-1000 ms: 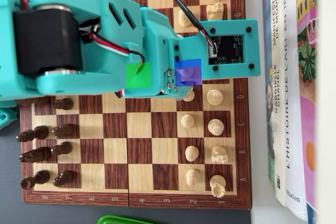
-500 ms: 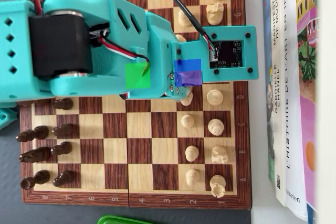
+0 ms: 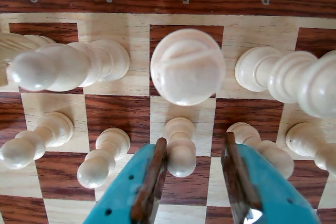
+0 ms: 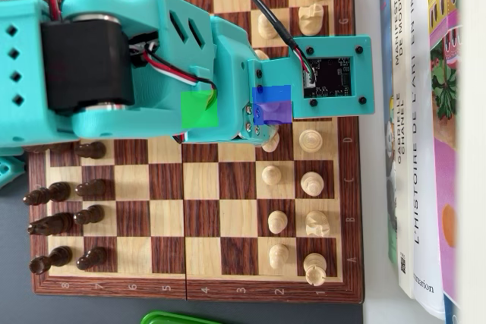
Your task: Play chess
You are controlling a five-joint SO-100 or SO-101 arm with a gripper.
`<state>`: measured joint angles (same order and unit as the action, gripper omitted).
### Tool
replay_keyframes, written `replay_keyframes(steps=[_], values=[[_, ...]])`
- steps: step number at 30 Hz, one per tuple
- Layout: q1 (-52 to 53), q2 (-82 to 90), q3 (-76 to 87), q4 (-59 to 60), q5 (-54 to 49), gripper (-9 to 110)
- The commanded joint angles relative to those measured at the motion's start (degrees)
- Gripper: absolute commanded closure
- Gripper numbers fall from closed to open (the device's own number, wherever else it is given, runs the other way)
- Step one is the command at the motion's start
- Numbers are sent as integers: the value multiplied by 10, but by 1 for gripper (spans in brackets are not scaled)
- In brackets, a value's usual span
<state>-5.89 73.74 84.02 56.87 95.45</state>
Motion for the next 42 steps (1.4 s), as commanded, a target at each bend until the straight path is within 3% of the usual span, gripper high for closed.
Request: replay_keyframes(steps=[1,26,42], values=[[-1,6,-25,-5,-1,88],[-8,37,-20,1,-3,93],[-11,185,128,-4,-3,93]])
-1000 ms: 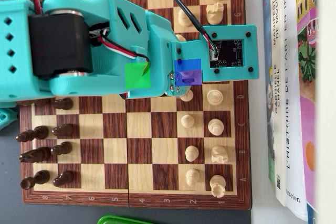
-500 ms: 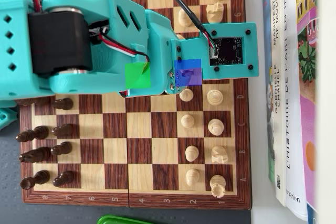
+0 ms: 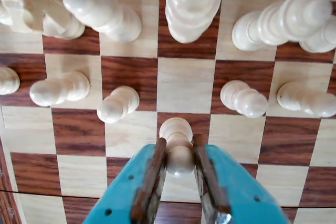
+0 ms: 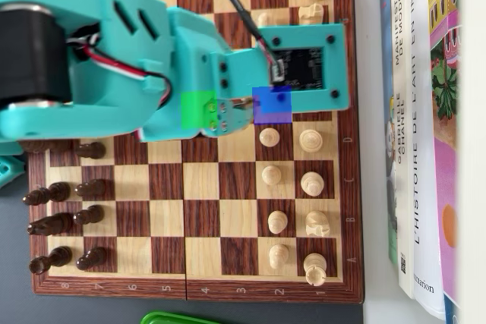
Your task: Play chess
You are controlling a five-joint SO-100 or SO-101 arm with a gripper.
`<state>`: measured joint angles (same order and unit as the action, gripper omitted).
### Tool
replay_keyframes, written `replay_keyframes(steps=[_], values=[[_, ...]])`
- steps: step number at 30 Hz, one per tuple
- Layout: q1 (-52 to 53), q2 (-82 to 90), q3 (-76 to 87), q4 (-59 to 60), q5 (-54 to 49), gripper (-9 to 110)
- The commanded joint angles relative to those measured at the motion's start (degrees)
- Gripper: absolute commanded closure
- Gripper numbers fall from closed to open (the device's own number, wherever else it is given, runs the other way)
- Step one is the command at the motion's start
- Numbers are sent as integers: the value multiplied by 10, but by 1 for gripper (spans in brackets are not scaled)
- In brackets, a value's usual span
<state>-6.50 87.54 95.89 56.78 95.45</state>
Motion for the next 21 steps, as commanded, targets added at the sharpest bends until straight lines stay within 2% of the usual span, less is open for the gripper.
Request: replay_keyframes(steps=[1,21], values=[[-9,55,20,-4,-3,93],[-12,163,167,-5,3,93]])
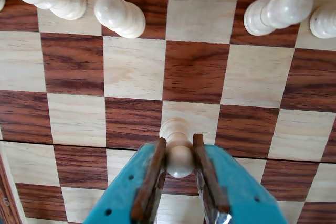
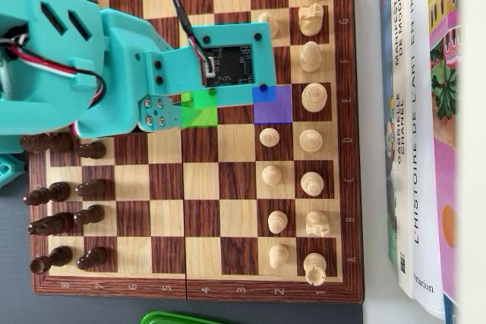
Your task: Play chess
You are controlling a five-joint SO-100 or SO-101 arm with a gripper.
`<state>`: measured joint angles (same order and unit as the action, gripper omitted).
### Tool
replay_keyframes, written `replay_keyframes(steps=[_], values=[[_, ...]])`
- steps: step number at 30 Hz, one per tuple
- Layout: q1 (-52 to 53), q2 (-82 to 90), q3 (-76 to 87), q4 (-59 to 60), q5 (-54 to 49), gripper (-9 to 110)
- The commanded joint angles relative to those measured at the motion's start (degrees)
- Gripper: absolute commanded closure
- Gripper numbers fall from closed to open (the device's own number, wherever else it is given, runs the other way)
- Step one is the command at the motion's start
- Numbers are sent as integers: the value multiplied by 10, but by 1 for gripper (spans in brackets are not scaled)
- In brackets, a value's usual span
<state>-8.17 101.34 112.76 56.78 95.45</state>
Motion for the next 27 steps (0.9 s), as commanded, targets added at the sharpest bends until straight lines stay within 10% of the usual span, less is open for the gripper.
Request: replay_keyframes(steps=[1,27], values=[[4,25,2,-5,3,93],[11,21,34,-41,-4,92]])
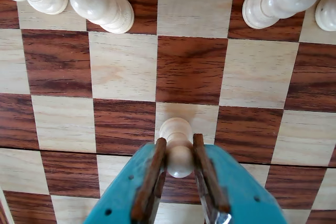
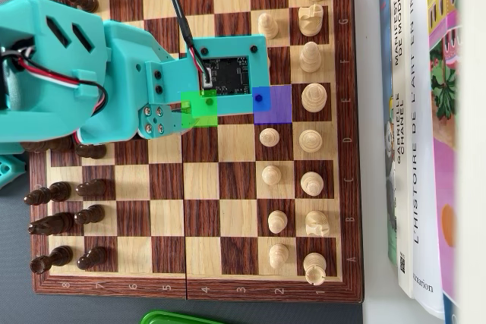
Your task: Play chess
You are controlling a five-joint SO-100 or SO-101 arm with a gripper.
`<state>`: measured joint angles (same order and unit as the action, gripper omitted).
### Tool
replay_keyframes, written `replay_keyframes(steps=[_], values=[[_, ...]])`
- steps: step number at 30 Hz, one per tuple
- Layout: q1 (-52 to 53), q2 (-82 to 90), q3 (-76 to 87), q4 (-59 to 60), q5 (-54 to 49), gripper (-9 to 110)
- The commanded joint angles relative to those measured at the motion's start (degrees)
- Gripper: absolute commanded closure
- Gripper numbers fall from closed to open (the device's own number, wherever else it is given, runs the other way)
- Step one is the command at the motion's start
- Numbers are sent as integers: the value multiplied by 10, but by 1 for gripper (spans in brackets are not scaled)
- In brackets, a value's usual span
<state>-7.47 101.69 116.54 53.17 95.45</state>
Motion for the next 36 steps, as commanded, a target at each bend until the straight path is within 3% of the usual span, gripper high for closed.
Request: replay_keyframes(steps=[1,36], values=[[4,17,-4,-5,-4,92],[-10,78,-4,-5,-4,89]])
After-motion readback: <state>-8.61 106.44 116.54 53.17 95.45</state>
